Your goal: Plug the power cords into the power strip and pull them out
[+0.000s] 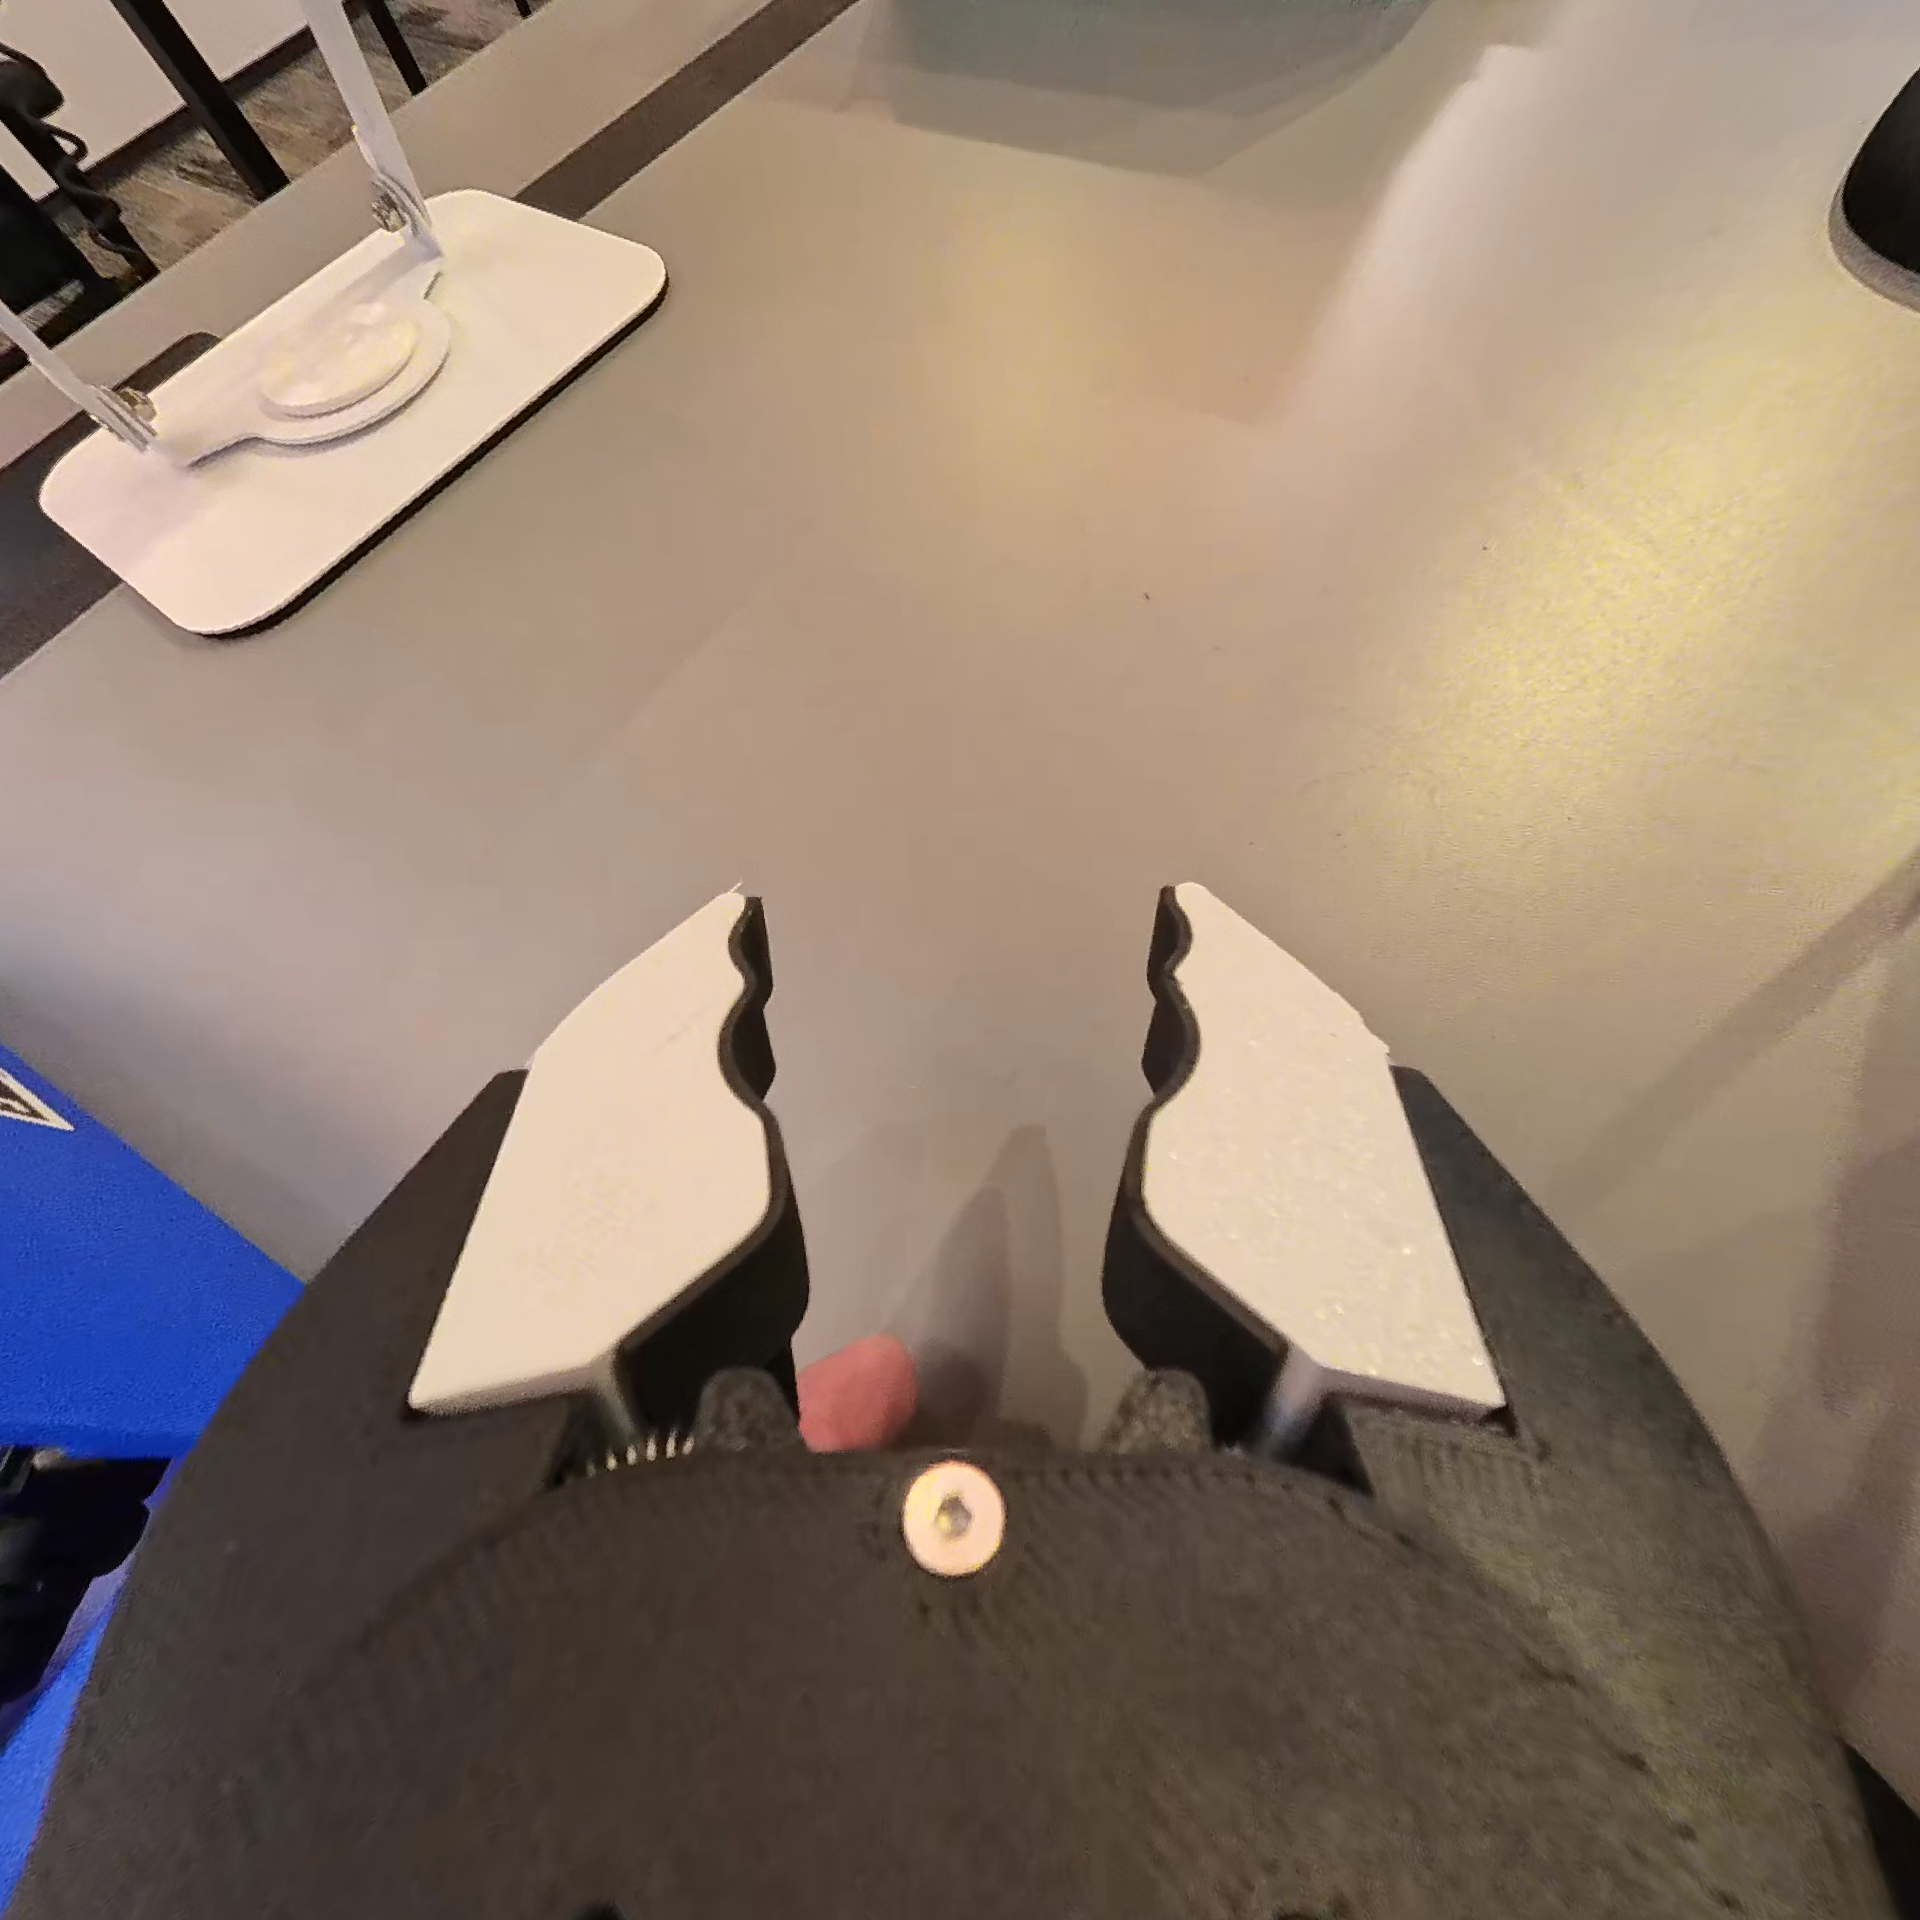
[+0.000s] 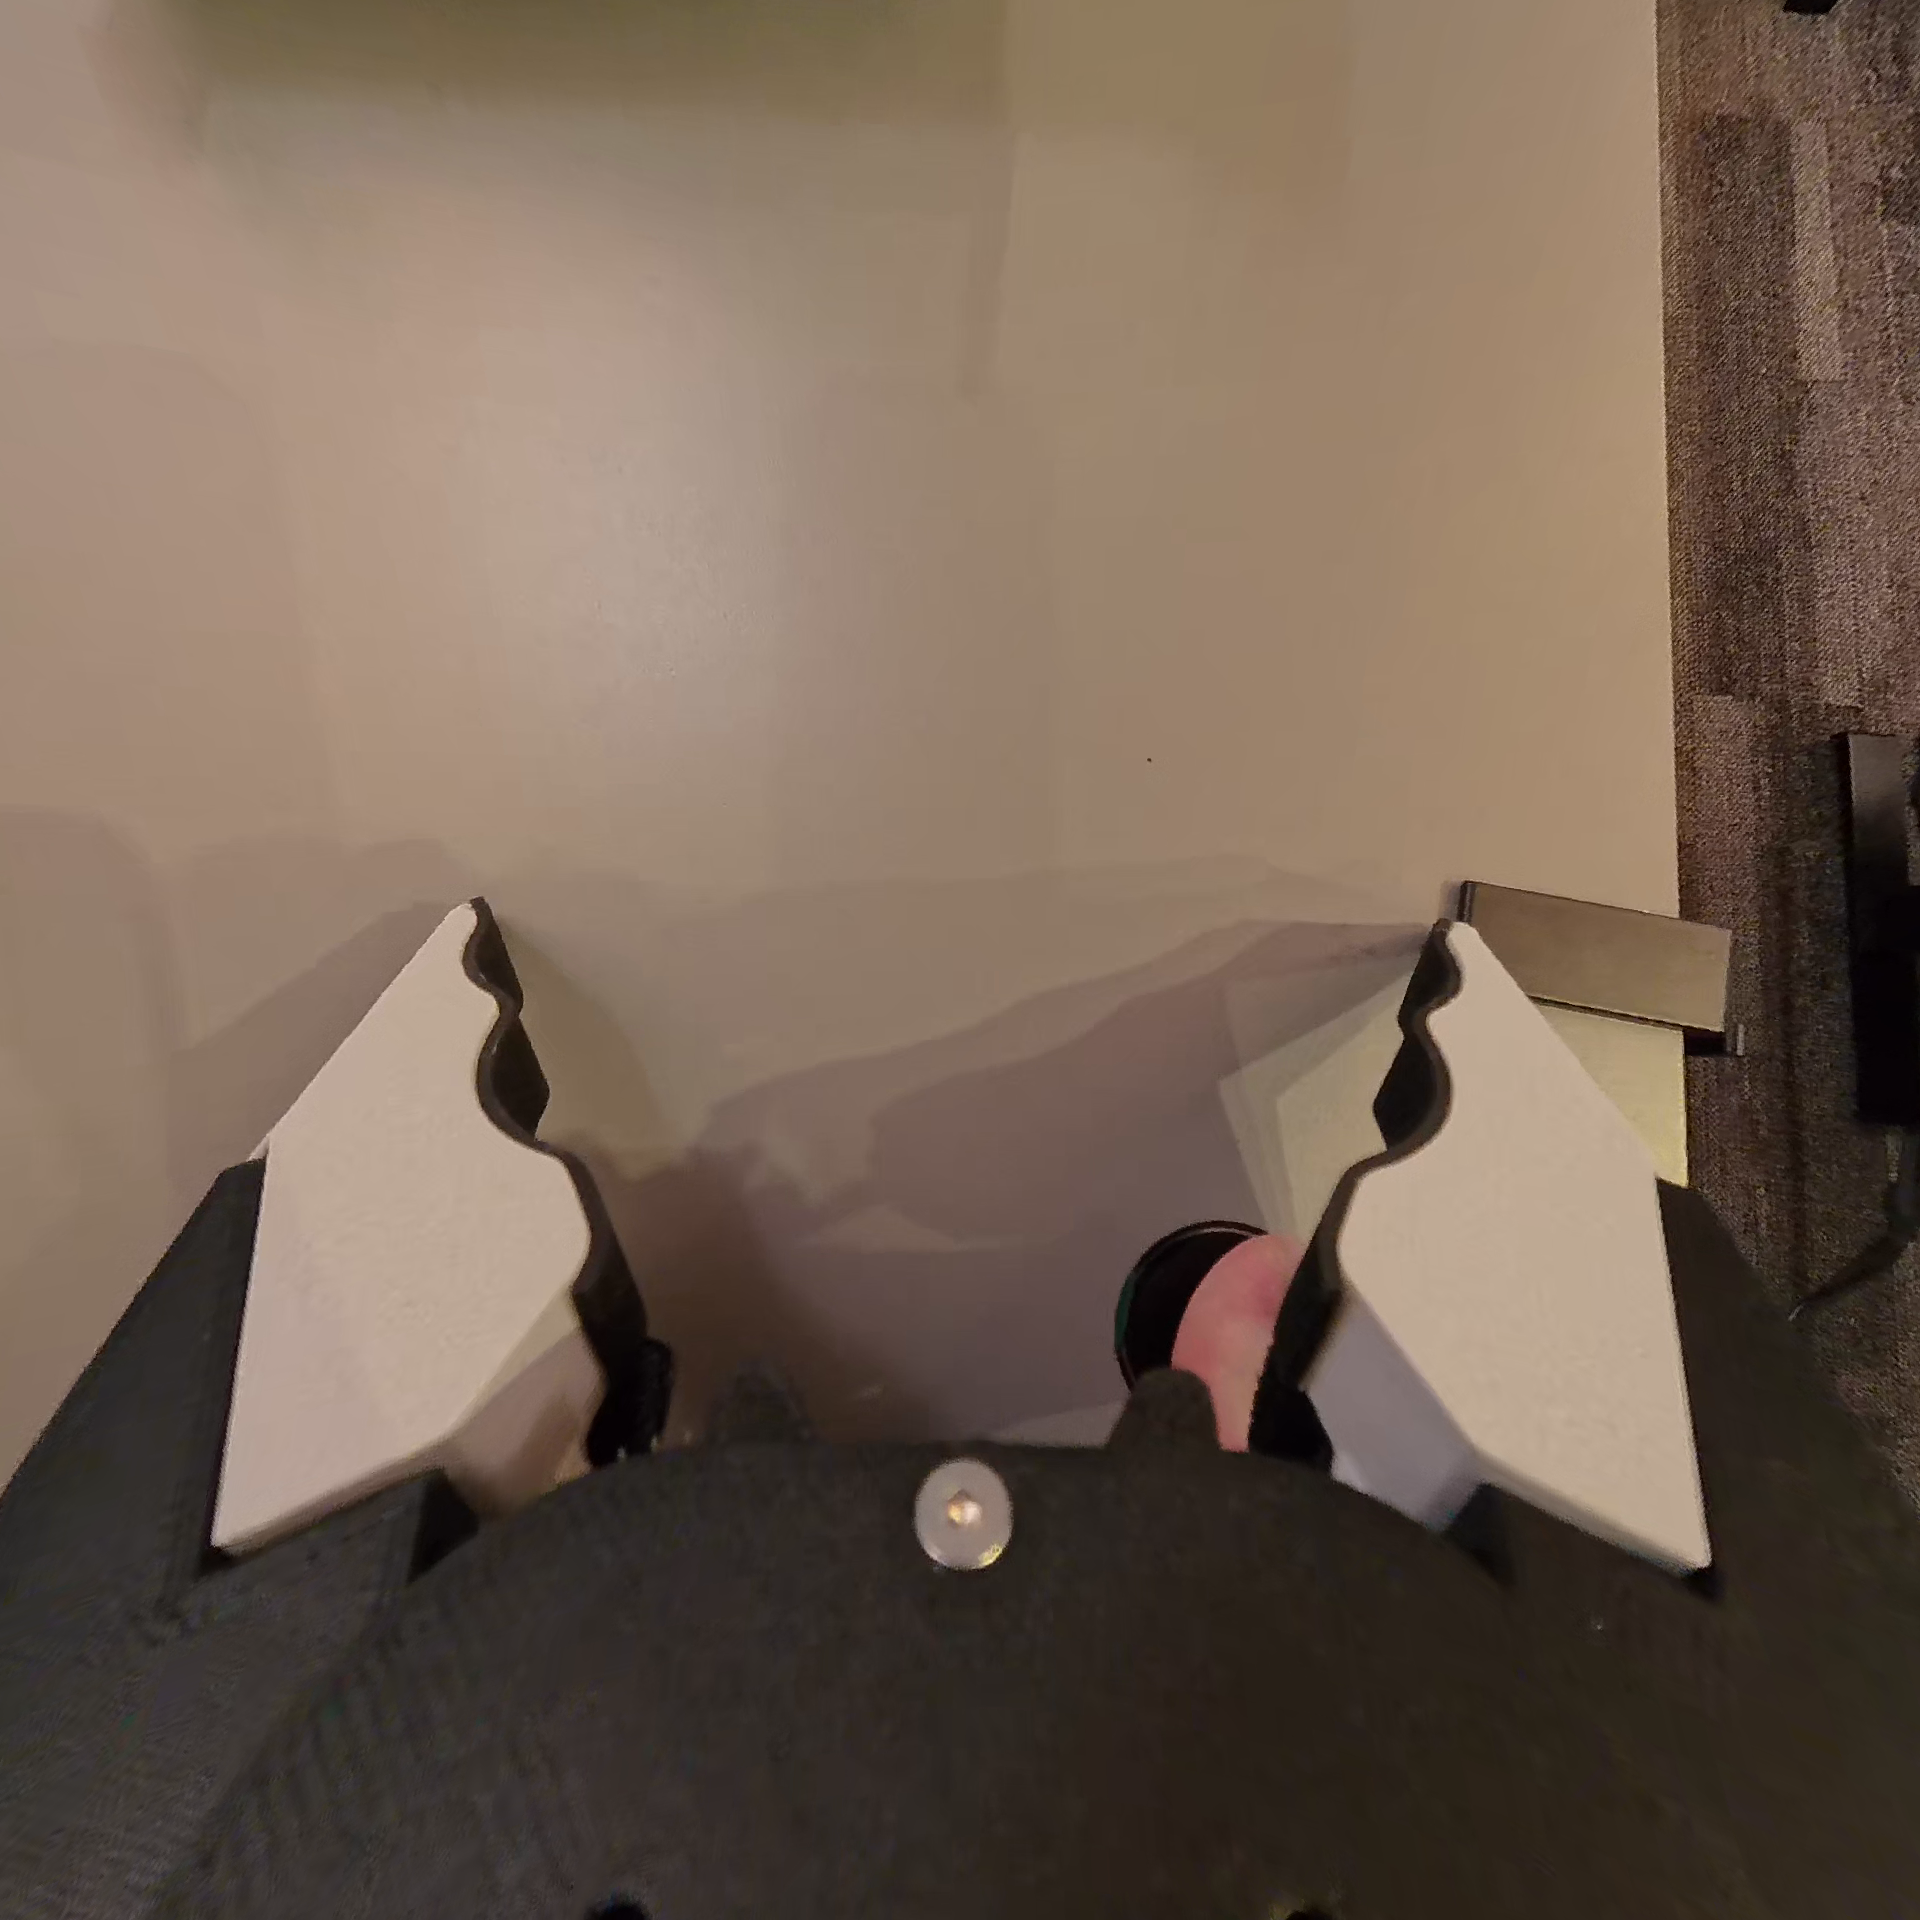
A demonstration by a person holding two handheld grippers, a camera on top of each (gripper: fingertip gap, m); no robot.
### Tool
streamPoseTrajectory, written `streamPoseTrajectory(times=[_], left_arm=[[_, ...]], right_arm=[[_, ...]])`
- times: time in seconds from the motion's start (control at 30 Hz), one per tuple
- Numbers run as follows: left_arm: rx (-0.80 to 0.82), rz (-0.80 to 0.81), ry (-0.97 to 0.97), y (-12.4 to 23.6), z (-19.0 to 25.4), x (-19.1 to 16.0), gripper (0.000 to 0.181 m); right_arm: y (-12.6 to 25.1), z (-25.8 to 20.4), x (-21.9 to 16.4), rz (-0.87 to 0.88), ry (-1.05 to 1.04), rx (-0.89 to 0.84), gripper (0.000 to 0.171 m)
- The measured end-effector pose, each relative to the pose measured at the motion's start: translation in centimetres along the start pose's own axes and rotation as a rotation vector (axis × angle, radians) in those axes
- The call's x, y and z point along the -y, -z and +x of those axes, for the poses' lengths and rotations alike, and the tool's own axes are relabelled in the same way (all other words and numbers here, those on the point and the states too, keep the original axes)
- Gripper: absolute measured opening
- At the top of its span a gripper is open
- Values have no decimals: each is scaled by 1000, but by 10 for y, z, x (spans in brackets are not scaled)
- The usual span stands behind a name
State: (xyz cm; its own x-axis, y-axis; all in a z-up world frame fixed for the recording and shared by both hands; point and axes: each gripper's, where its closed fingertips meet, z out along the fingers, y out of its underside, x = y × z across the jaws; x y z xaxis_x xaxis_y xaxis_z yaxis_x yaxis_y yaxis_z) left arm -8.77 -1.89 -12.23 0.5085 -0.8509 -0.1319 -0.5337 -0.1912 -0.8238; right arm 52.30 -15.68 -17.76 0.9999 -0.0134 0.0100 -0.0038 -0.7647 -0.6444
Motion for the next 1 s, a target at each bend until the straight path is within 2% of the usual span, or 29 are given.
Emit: streamPoseTrajectory(times=[0.37,0.47,0.6,0.73,0.77,0.8,0.9,1.0], left_arm=[[-12,-18,24,-9,0,-14,71],[-34,60,39,-3,1,-5,69],[46,167,32,28,-15,17,61],[238,205,37,74,-68,36,55],[285,196,43,83,-86,35,56],[339,163,60,91,-106,28,56],[483,33,139,107,-162,-6,63],[557,-112,302,115,-207,-48,68]], right_arm=[[-11,0,-9,-26,-10,-7,160],[-13,-2,-9,-27,-7,-26,160],[8,-27,45,124,67,-75,160],[19,-110,121,264,216,51,154],[17,-140,136,289,231,126,147],[15,-171,146,306,251,207,132],[3,-251,164,349,300,408,103],[-13,-307,161,314,348,572,50]])
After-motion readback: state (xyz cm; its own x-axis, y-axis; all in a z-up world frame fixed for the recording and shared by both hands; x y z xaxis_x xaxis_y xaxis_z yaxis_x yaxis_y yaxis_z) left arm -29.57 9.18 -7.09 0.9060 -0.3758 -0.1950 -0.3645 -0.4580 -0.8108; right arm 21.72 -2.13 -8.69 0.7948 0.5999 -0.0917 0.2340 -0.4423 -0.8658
